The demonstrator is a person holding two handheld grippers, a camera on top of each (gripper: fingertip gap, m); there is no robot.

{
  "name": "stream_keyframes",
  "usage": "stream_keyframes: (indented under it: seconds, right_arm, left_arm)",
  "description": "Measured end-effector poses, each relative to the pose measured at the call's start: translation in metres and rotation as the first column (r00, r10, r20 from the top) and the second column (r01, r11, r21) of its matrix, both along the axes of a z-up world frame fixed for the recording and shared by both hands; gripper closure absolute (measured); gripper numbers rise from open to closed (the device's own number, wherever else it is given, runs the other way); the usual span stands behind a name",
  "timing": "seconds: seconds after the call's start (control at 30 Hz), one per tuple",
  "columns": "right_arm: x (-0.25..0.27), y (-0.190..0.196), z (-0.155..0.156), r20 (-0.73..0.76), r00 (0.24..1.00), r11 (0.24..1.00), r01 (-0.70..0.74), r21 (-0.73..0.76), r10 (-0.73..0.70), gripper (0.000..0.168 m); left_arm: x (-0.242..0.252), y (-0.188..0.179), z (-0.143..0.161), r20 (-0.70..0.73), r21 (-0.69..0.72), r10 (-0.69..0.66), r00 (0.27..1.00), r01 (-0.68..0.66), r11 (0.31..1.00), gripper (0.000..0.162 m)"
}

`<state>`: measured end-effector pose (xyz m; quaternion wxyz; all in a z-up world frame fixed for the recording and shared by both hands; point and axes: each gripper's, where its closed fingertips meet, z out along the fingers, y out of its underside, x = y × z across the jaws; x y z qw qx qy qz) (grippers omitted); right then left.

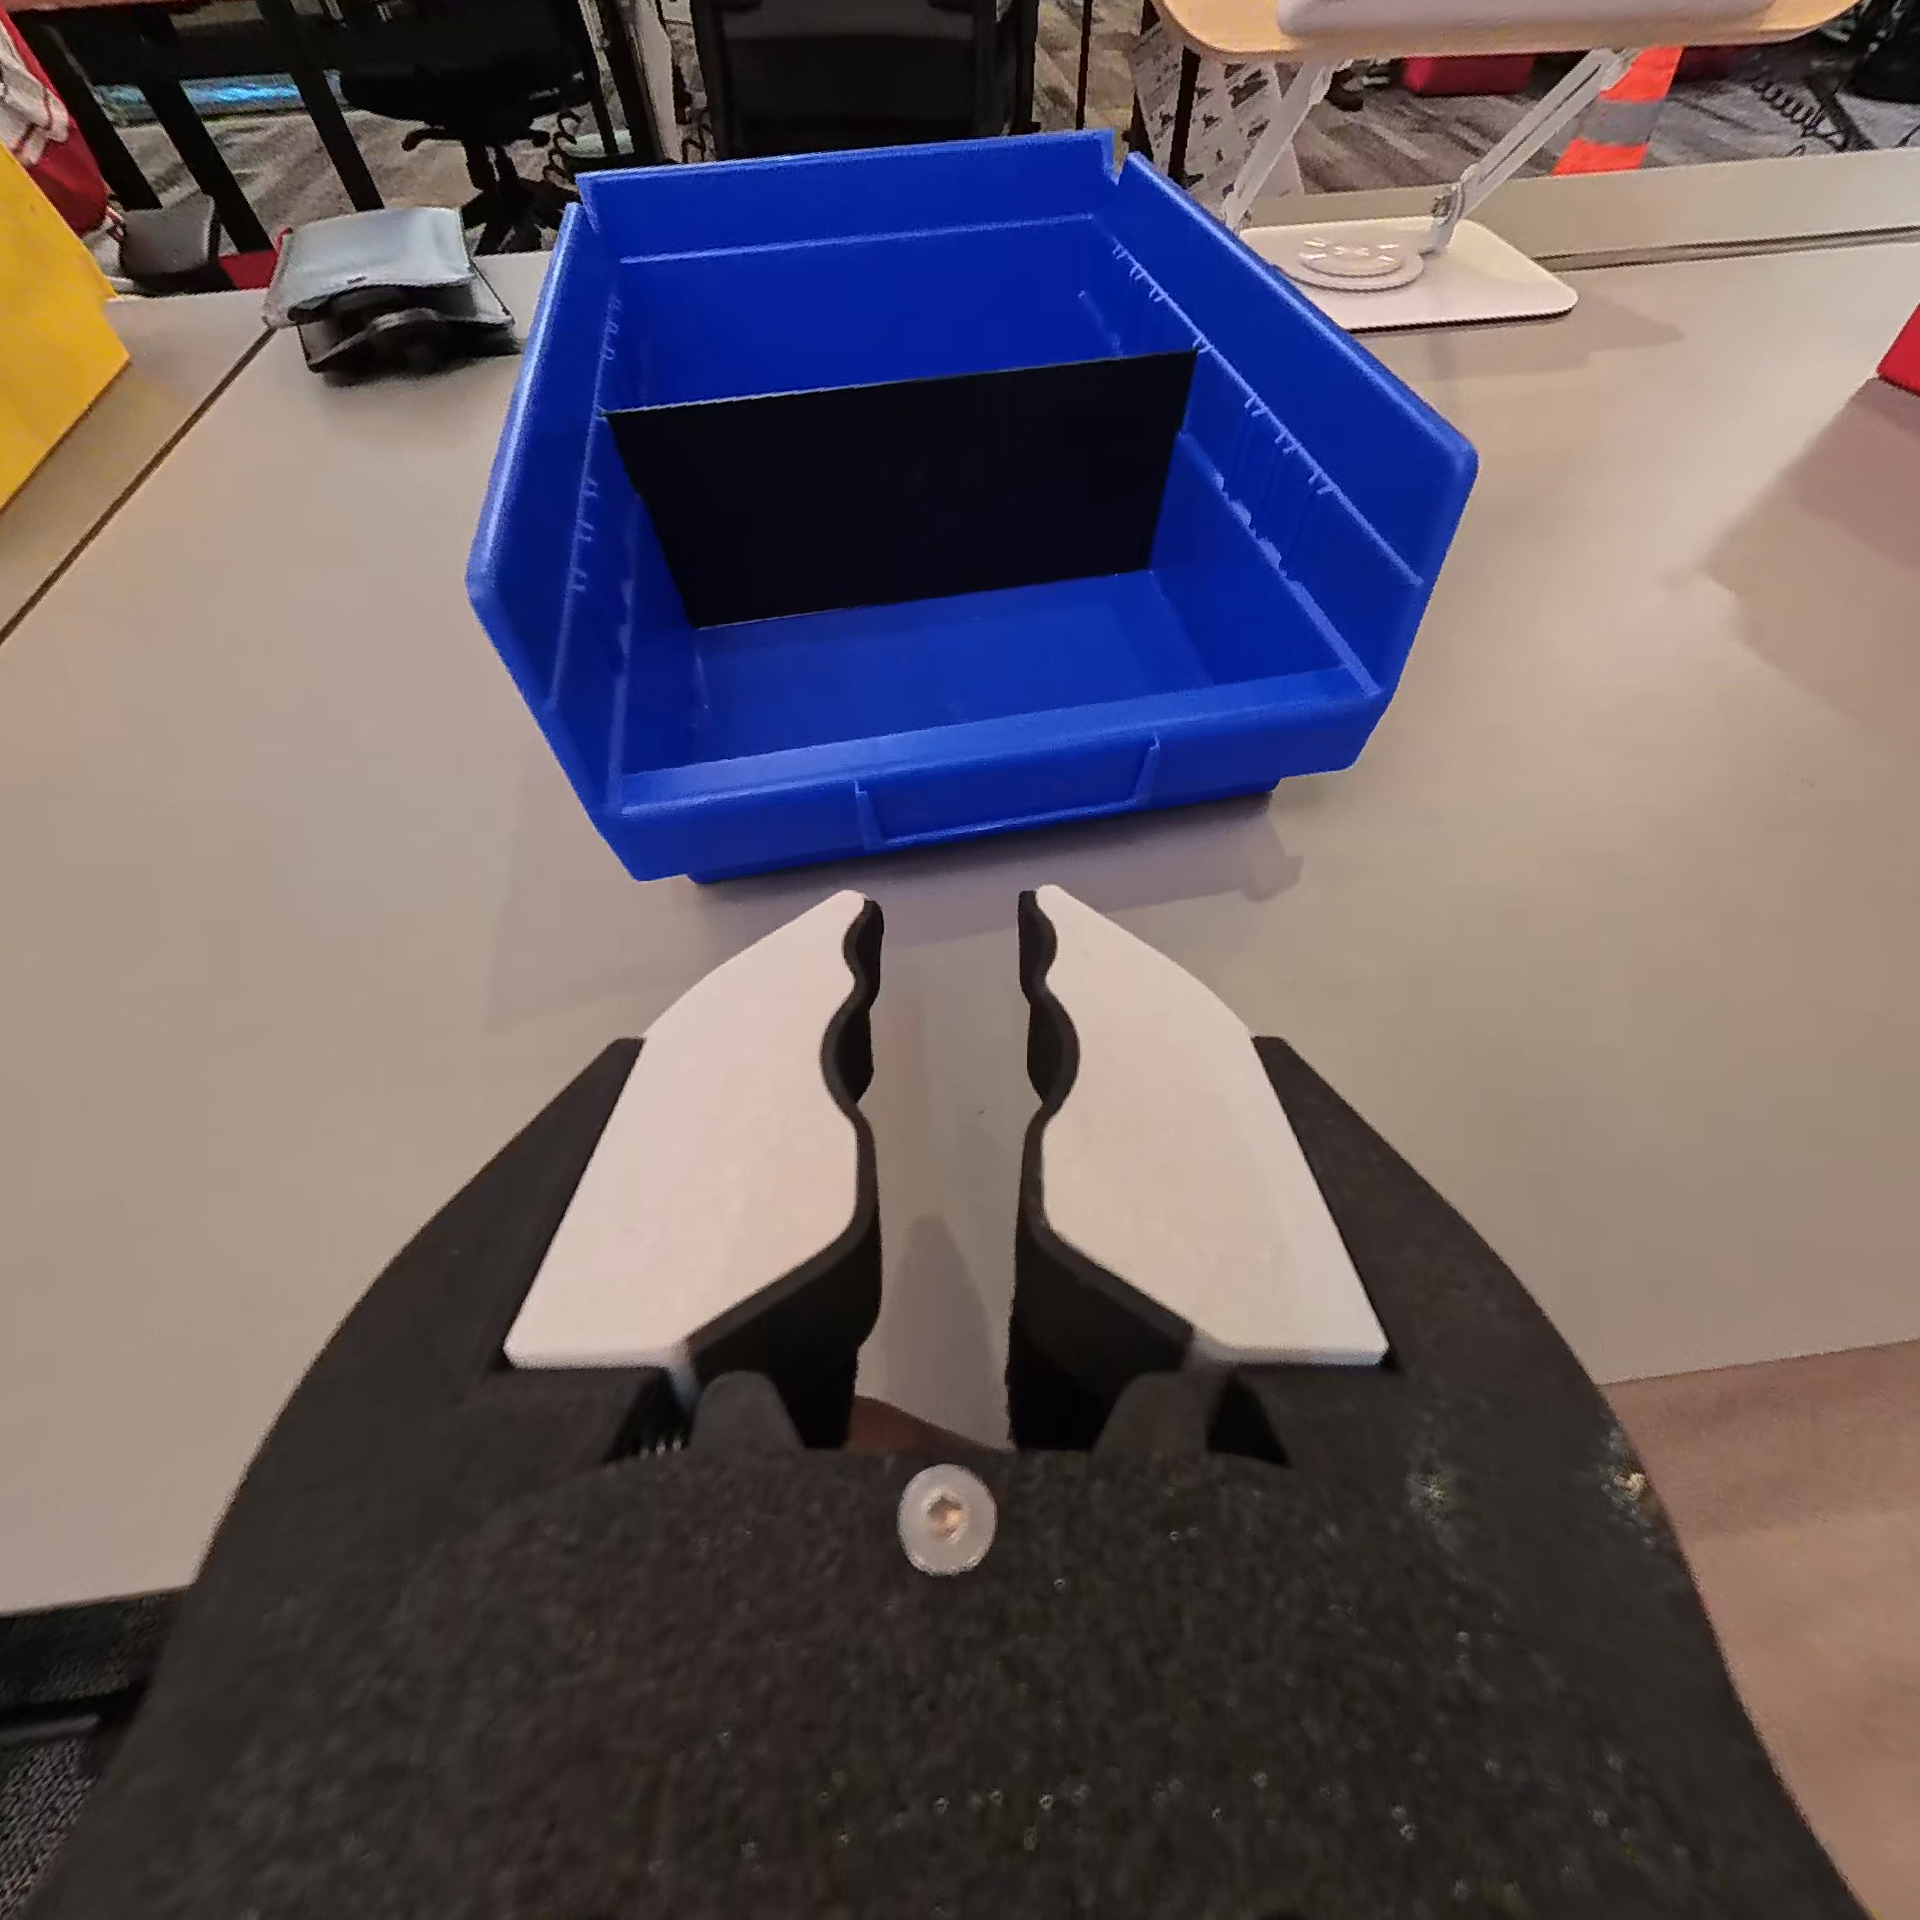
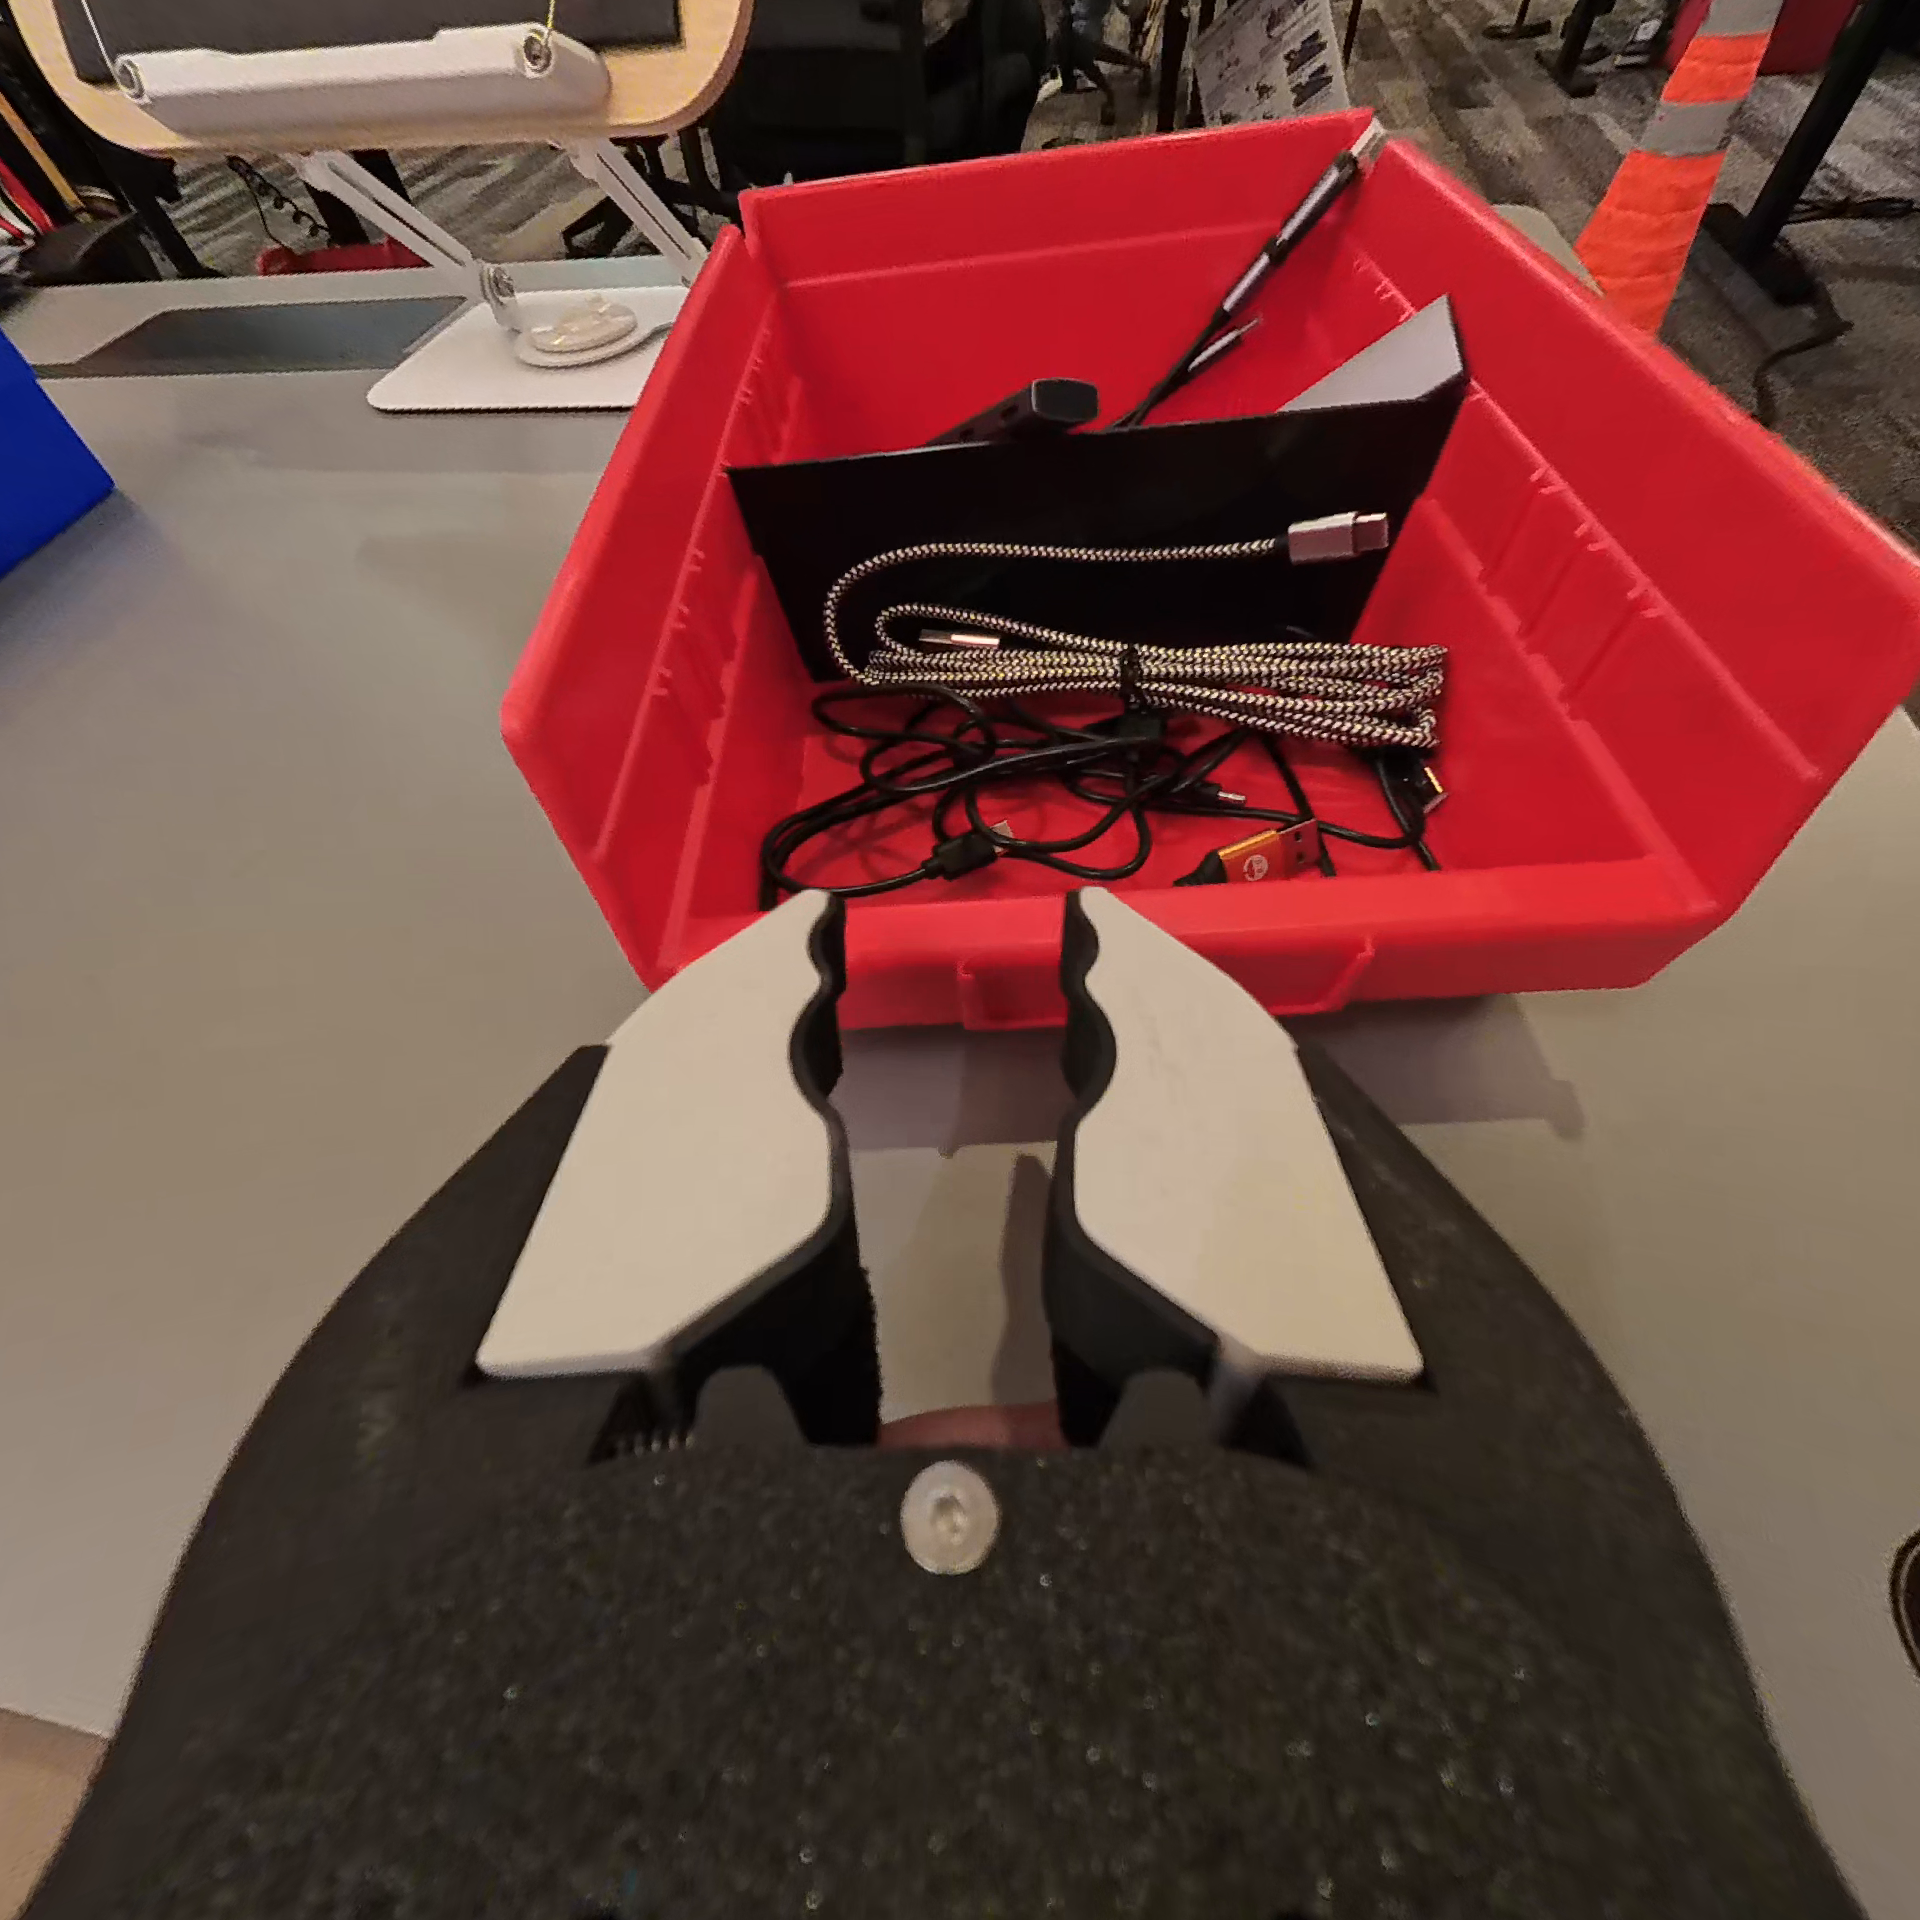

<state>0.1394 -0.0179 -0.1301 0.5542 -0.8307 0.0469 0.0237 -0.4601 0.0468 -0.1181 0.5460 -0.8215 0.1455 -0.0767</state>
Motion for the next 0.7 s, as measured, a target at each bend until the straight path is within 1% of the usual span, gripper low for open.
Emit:
stream_keyframes:
  seconds: [0.13, 0.17, 0.2, 0.23, 0.27, 0.3, 0.33, 0.37, 0.4, 0.43, 0.47, 0.5, 0.53, 0.6, 0.67, 0.7]
  right_arm:
    - [0.0, -0.003, 0.005, -0.012, 1.0, 1.0, -0.001, 0.023, 0.001, 0.129]
    - [-0.006, -0.003, 0.01, -0.018, 0.999, 0.998, -0.035, 0.044, 0.036, 0.128]
    - [-0.022, -0.003, 0.021, -0.03, 0.991, 0.987, -0.124, 0.097, 0.128, 0.128]
    - [-0.043, -0.004, 0.036, -0.026, 0.971, 0.956, -0.231, 0.18, 0.239, 0.125]
    - [-0.061, -0.006, 0.047, -0.009, 0.95, 0.924, -0.3, 0.236, 0.311, 0.121]
    - [-0.078, -0.006, 0.049, -0.003, 0.933, 0.908, -0.35, 0.229, 0.361, 0.121]
    - [-0.092, -0.003, 0.043, 0.003, 0.919, 0.902, -0.389, 0.186, 0.395, 0.117]
    - [-0.099, 0.003, 0.033, 0.022, 0.922, 0.914, -0.386, 0.123, 0.386, 0.11]
    - [-0.1, 0.011, 0.029, 0.061, 0.934, 0.93, -0.357, 0.092, 0.353, 0.114]
    - [-0.098, 0.02, 0.028, 0.104, 0.944, 0.944, -0.321, 0.072, 0.313, 0.124]
    - [-0.094, 0.028, 0.028, 0.135, 0.957, 0.962, -0.267, 0.058, 0.258, 0.13]
    - [-0.091, 0.035, 0.031, 0.147, 0.966, 0.973, -0.225, 0.058, 0.214, 0.129]
    - [-0.088, 0.041, 0.036, 0.148, 0.976, 0.982, -0.174, 0.076, 0.162, 0.116]
    - [-0.096, 0.041, 0.052, 0.156, 0.975, 0.972, -0.181, 0.148, 0.158, 0.117]
    - [-0.084, 0.039, 0.059, 0.192, 0.981, 0.98, -0.075, 0.186, 0.039, 0.119]
    - [-0.08, 0.041, 0.056, 0.18, 0.984, 0.984, -0.043, 0.174, 0.011, 0.116]
  left_arm:
    - [0.001, -0.001, -0.001, 0.009, -0.01, -0.006, 1.0, 0.006, 1.0, 0.137]
    - [0.002, -0.002, -0.001, 0.011, -0.011, -0.007, 1.0, 0.007, 1.0, 0.137]
    - [0.002, -0.002, -0.001, 0.011, -0.01, -0.008, 1.0, 0.008, 1.0, 0.137]
    - [0.002, -0.003, 0.0, 0.009, -0.007, -0.008, 1.0, 0.008, 1.0, 0.137]
    - [0.003, -0.003, 0.001, 0.006, -0.003, -0.009, 1.0, 0.009, 1.0, 0.137]
    - [0.003, -0.003, 0.001, 0.002, 0.001, -0.011, 1.0, 0.011, 1.0, 0.137]
    - [0.004, -0.003, 0.001, -0.002, 0.001, -0.01, 1.0, 0.01, 1.0, 0.137]
    - [0.004, -0.003, 0.0, -0.006, -0.002, -0.009, 1.0, 0.009, 1.0, 0.137]
    - [0.006, -0.003, -0.001, -0.009, -0.005, -0.011, 1.0, 0.011, 1.0, 0.137]
    - [0.008, -0.003, -0.001, -0.01, -0.005, -0.018, 1.0, 0.018, 1.0, 0.137]
    - [0.011, -0.003, -0.001, -0.01, -0.003, -0.028, 1.0, 0.028, 1.0, 0.137]
    - [0.013, -0.003, -0.001, -0.013, -0.001, -0.035, 0.999, 0.035, 0.999, 0.137]
    - [0.015, -0.004, -0.001, -0.02, 0.001, -0.041, 0.999, 0.041, 0.999, 0.137]
    - [0.018, -0.006, -0.003, -0.056, 0.006, -0.048, 0.997, 0.049, 0.999, 0.137]
    - [0.021, -0.007, -0.005, -0.109, 0.018, -0.053, 0.993, 0.055, 0.998, 0.137]
    - [0.024, -0.008, -0.005, -0.127, 0.023, -0.058, 0.99, 0.061, 0.998, 0.136]
